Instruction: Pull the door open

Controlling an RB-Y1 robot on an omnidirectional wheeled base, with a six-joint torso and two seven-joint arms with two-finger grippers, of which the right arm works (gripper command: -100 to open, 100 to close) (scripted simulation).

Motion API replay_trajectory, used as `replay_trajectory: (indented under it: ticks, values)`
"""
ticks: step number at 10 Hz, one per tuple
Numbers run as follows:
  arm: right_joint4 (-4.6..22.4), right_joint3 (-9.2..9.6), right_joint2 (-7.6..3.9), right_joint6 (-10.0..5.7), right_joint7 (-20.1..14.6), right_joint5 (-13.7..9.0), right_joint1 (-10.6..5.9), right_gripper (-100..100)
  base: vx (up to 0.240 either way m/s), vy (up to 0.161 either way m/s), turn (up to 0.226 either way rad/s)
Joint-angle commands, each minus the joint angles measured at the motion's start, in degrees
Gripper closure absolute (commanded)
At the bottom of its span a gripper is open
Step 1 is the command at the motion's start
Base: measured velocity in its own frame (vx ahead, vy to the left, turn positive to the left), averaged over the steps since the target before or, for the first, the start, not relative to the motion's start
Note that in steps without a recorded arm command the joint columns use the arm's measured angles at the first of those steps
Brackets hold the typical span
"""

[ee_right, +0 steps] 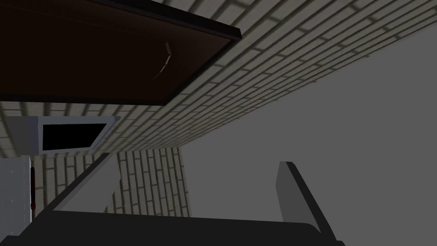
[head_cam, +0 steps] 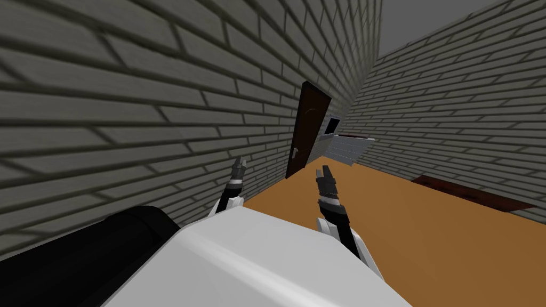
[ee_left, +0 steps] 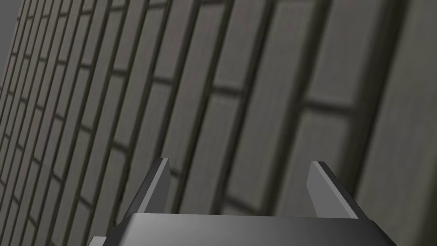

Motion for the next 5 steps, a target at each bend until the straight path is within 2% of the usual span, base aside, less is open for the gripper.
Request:
replay_trajectory:
  ticks: [1, 5]
  values:
    - [2.5, -0.17, -0.65, -0.58, 1.0, 0.5, -1.56, -100, 0.132, -0.045, 0.032]
    - [6.7, 0.07, -1.66, -1.57, 3.0, 1.9, -3.86, -100, 0.086, -0.038, 0.027]
